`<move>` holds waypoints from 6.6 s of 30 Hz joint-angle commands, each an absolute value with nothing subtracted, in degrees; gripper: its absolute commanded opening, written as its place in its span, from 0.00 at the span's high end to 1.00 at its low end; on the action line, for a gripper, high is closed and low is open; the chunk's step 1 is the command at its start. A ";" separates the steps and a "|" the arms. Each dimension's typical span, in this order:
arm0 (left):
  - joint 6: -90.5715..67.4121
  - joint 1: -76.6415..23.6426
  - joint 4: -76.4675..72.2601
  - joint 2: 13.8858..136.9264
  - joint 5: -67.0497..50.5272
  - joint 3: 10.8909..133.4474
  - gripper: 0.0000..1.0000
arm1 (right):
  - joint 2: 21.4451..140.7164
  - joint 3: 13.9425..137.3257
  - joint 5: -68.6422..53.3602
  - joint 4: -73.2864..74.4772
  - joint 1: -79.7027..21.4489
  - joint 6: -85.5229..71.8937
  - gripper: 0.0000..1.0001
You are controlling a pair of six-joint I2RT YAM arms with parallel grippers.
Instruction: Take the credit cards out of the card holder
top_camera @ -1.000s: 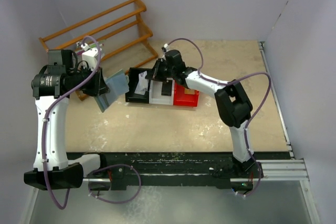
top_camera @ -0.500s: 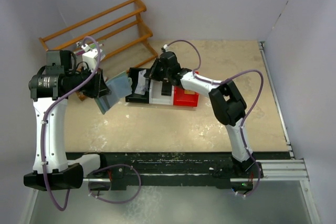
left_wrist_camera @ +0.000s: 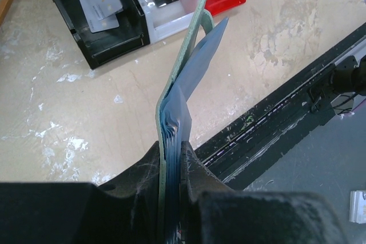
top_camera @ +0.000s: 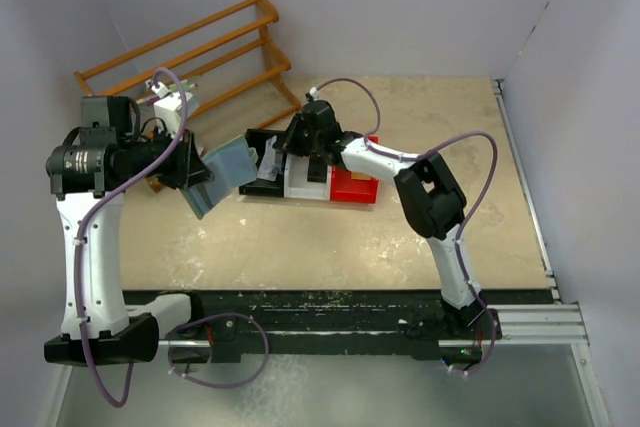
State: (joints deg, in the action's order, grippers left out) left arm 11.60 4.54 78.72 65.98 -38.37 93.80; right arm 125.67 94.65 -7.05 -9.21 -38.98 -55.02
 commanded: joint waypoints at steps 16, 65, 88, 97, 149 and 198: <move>12.26 5.01 79.47 65.12 -44.52 97.85 1.00 | 104.83 89.22 -9.72 -7.80 -39.29 -43.51 0.49; 22.37 4.92 84.28 62.17 -71.33 94.62 0.25 | 78.19 75.16 -38.58 -23.45 -45.93 -41.21 1.00; 10.69 4.92 67.62 56.90 -69.20 87.08 0.72 | 76.18 69.29 -42.37 -34.65 -42.89 -51.20 1.00; 5.71 4.92 63.02 56.03 -69.49 85.78 0.93 | 77.21 69.12 -44.63 -35.40 -42.90 -51.77 0.95; 9.49 4.92 73.19 60.02 -61.81 89.71 0.97 | 67.74 66.45 0.28 -12.27 -49.04 -31.80 0.29; 6.09 4.92 75.68 63.11 -38.39 93.82 1.00 | 97.96 84.29 35.12 -24.17 -73.39 -8.97 0.36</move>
